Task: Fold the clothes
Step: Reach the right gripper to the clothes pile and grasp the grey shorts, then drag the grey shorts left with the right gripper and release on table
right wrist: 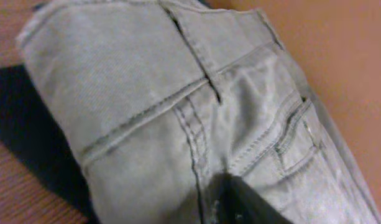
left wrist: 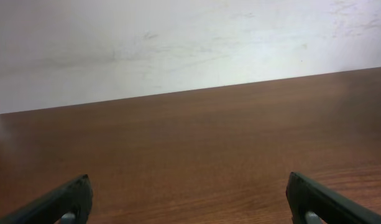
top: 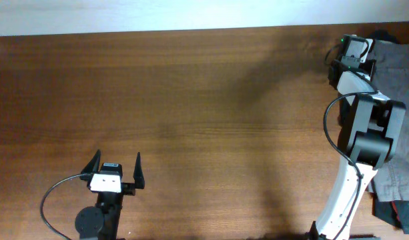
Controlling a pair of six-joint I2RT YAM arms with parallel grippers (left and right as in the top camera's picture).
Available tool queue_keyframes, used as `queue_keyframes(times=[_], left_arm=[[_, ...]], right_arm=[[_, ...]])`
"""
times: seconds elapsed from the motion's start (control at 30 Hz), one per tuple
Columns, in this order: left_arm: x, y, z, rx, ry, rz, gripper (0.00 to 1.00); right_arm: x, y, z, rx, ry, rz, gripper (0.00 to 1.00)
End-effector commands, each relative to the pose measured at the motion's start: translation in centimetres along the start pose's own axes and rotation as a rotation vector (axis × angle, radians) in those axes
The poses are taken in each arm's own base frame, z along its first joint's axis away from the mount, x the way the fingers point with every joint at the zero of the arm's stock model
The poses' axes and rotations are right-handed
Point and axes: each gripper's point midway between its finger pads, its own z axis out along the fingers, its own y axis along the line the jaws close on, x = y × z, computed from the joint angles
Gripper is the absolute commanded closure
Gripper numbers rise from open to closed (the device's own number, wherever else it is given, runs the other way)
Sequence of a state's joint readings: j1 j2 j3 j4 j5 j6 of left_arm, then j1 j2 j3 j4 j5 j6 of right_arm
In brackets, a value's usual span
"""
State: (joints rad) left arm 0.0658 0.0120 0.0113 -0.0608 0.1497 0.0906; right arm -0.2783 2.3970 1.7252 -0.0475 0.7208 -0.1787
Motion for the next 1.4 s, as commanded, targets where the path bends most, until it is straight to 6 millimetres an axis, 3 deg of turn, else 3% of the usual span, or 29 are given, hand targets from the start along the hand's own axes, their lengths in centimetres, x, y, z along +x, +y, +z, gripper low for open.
queue_keyframes(times=[0.0, 0.17, 0.47, 0.73, 0.9, 1.1, 1.37], left_arm=[[0.2, 0.0, 0.0, 0.001, 0.004, 0.015, 0.01], [0.2, 0.0, 0.0, 0.001, 0.004, 0.015, 0.01], [0.2, 0.0, 0.0, 0.001, 0.004, 0.015, 0.01], [0.2, 0.0, 0.0, 0.001, 0.004, 0.015, 0.01], [0.2, 0.0, 0.0, 0.001, 0.004, 0.015, 0.01], [0.2, 0.0, 0.0, 0.001, 0.004, 0.015, 0.01], [0.2, 0.0, 0.0, 0.001, 0.004, 0.015, 0.01]], right_arm=[[-0.3, -1.9, 0.1, 0.090, 0.007, 0.038, 0.70], [-1.7, -1.3, -1.4, 0.073, -0.023, 0.038, 0.86], [-6.9, 0.7, -7.8, 0.010, -0.152, 0.062, 0.87], [-7.6, 1.6, -10.0, 0.036, -0.176, 0.062, 0.87], [-8.2, 3.3, -12.3, 0.025, -0.204, 0.046, 0.87], [-8.2, 8.0, -15.9, -0.096, -0.233, 0.008, 0.83], [-4.9, 18.1, -22.7, -0.498, -0.180, -0.053, 0.83]])
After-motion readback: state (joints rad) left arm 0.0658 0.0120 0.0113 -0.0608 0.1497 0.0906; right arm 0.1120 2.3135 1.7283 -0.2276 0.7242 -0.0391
